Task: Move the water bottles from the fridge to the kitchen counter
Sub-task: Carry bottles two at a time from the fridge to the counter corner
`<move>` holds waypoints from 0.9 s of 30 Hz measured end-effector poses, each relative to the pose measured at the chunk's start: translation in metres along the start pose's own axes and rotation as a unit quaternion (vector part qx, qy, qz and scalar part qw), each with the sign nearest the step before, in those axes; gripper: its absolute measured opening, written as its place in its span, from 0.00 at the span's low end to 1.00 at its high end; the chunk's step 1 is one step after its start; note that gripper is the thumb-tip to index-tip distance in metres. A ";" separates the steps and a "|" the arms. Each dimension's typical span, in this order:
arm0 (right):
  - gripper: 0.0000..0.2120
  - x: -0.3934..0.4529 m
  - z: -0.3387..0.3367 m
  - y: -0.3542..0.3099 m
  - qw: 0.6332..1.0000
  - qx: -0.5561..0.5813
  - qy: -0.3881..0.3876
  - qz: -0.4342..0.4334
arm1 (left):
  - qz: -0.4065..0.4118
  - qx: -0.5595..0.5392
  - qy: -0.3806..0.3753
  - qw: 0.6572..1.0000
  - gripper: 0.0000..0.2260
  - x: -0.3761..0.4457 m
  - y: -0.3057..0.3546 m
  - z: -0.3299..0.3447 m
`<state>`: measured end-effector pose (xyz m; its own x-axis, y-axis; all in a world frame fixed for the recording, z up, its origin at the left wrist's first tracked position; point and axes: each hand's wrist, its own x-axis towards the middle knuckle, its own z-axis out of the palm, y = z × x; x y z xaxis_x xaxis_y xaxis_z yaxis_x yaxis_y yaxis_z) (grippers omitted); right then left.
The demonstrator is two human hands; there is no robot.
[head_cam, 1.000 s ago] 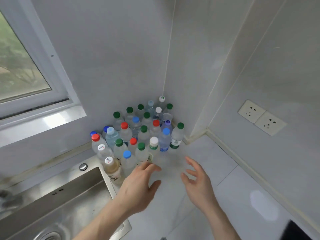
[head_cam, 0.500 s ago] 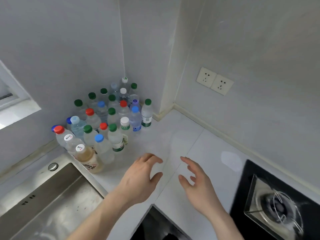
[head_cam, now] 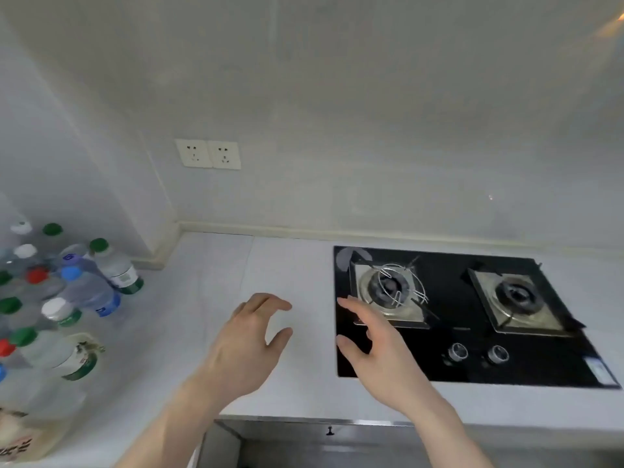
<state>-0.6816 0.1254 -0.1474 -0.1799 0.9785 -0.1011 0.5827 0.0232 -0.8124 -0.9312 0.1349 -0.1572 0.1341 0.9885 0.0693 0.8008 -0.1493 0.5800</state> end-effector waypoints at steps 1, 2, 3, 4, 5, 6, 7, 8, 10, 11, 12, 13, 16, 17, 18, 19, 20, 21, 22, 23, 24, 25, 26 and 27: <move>0.27 -0.015 -0.018 0.012 1.000 -0.002 0.014 0.007 | 0.016 -0.002 -0.008 1.000 0.14 0.003 0.019 0.014; 0.27 -0.025 -0.030 0.022 1.000 -0.004 0.024 0.010 | 0.025 -0.008 -0.016 1.000 0.14 0.004 0.033 0.024; 0.27 -0.037 -0.043 0.033 0.999 -0.005 0.033 0.015 | 0.034 -0.013 -0.025 0.999 0.14 0.003 0.049 0.034; 0.26 -0.054 -0.061 0.047 0.999 -0.009 0.047 0.021 | 0.048 -0.016 -0.033 0.998 0.14 0.002 0.072 0.048; 0.26 -0.067 -0.074 0.058 0.998 -0.010 0.054 0.025 | 0.059 -0.017 -0.040 0.997 0.15 -0.001 0.088 0.059; 0.26 -0.082 -0.087 0.069 0.998 -0.005 0.063 0.031 | 0.069 -0.019 -0.048 0.996 0.15 -0.005 0.106 0.069; 0.26 -0.100 -0.103 0.081 0.996 -0.004 0.077 0.037 | 0.083 -0.021 -0.058 0.995 0.15 -0.009 0.127 0.082; 0.25 -0.112 -0.114 0.091 0.995 -0.002 0.085 0.043 | 0.094 -0.026 -0.066 0.993 0.15 -0.012 0.142 0.090; 0.25 -0.145 -0.142 0.114 0.993 0.004 0.106 0.059 | 0.130 -0.031 -0.078 0.988 0.15 -0.019 0.181 0.111; 0.25 -0.157 -0.153 0.123 0.992 0.009 0.113 0.061 | 0.146 -0.036 -0.082 0.985 0.15 -0.021 0.196 0.119; 0.25 -0.175 -0.168 0.133 0.990 0.011 0.125 0.066 | 0.161 -0.040 -0.089 0.982 0.16 -0.023 0.217 0.130; 0.25 -0.188 -0.179 0.140 0.988 0.012 0.134 0.072 | 0.174 -0.043 -0.093 0.979 0.16 -0.024 0.232 0.139; 0.25 -0.240 -0.221 0.164 0.977 0.017 0.189 0.099 | 0.223 -0.040 -0.124 0.966 0.16 -0.030 0.291 0.175; 0.25 -0.256 -0.232 0.170 0.972 0.013 0.206 0.109 | 0.241 -0.038 -0.139 0.960 0.16 -0.032 0.308 0.184; 0.25 -0.277 -0.247 0.178 0.965 0.005 0.231 0.122 | 0.265 -0.036 -0.154 0.951 0.16 -0.033 0.333 0.198; 0.24 -0.294 -0.257 0.185 0.959 -0.004 0.251 0.135 | 0.283 -0.037 -0.170 0.943 0.16 -0.034 0.352 0.207; 0.24 -0.311 -0.268 0.192 0.951 -0.008 0.272 0.149 | 0.303 -0.034 -0.183 0.935 0.16 -0.036 0.373 0.216; 0.24 -0.333 -0.280 0.200 0.939 -0.011 0.299 0.167 | 0.327 -0.033 -0.202 0.923 0.16 -0.037 0.398 0.229; 0.24 -0.349 -0.288 0.204 0.931 -0.015 0.318 0.180 | 0.344 -0.030 -0.212 0.914 0.16 -0.039 0.417 0.239; 0.23 -0.362 -0.295 0.210 0.923 -0.018 0.336 0.189 | 0.358 -0.029 -0.224 0.906 0.16 -0.041 0.434 0.246; 0.23 -0.380 -0.304 0.216 0.911 -0.022 0.359 0.205 | 0.381 -0.030 -0.238 0.893 0.16 -0.042 0.457 0.259; 0.23 -0.391 -0.310 0.220 0.902 -0.022 0.372 0.219 | 0.398 -0.027 -0.249 0.883 0.16 -0.044 0.471 0.266; 0.24 -0.406 -0.317 0.226 0.890 -0.020 0.390 0.234 | 0.421 -0.025 -0.260 0.869 0.15 -0.045 0.491 0.279; 0.24 -0.417 -0.323 0.231 0.882 -0.021 0.403 0.245 | 0.434 -0.026 -0.273 0.858 0.15 -0.045 0.507 0.289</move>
<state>-0.2159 -0.2109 -0.1078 0.7133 0.7005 0.0205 0.4657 -0.4520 -0.7608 -0.3633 0.0080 -0.1007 0.9318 0.3453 0.1114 0.2354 -0.8089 0.5388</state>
